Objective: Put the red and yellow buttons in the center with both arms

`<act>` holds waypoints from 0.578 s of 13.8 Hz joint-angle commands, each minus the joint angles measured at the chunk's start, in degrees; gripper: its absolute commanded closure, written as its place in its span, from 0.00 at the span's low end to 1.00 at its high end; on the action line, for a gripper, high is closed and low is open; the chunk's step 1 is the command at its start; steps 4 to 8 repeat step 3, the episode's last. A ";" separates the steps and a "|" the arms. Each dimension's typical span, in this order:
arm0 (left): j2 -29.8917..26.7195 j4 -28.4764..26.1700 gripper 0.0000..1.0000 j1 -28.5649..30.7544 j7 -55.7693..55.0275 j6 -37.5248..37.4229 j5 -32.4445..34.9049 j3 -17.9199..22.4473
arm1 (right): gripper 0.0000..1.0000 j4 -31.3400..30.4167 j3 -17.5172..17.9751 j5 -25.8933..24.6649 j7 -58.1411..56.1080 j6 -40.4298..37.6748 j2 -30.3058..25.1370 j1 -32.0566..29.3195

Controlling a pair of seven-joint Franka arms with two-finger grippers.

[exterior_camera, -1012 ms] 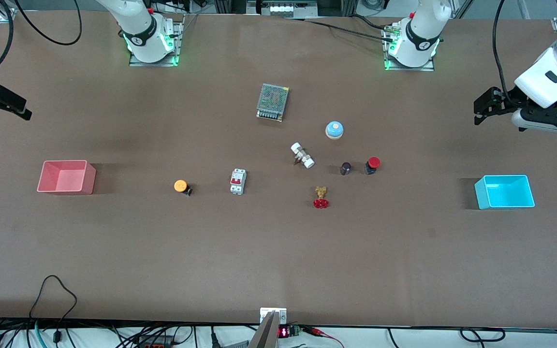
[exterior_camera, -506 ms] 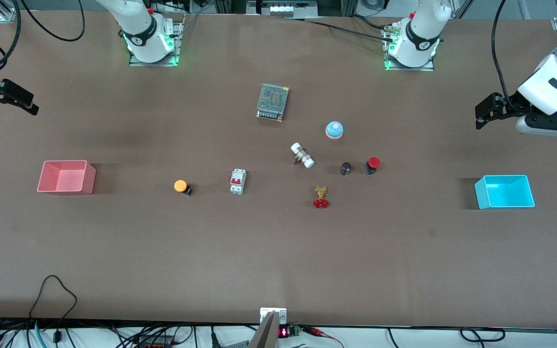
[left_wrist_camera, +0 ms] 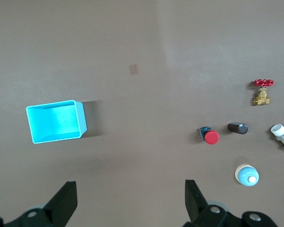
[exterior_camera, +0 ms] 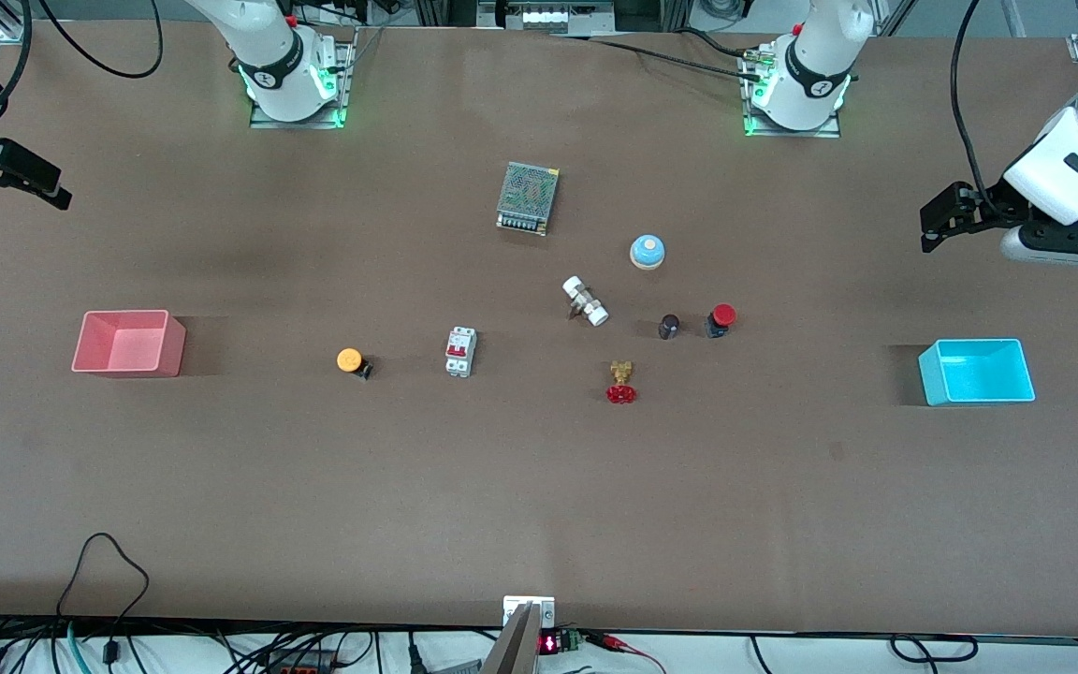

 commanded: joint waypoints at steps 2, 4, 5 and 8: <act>0.78 1.78 0.00 0.06 -0.23 -1.34 -0.64 -0.17 | 0.00 0.32 -0.10 -0.71 1.02 -1.16 -0.96 0.51; 0.78 1.78 0.00 0.06 -0.23 -1.34 -0.64 -0.17 | 0.00 0.32 -0.10 -0.71 1.02 -1.25 -0.96 0.51; 0.78 1.78 0.00 0.06 -0.23 -1.34 -0.64 -0.17 | 0.00 0.32 -0.10 -0.71 1.02 -1.25 -0.96 0.51; 0.78 1.78 0.00 0.06 -0.23 -1.34 -0.64 -0.17 | 0.00 0.32 -0.10 -0.71 1.02 -1.25 -0.96 0.51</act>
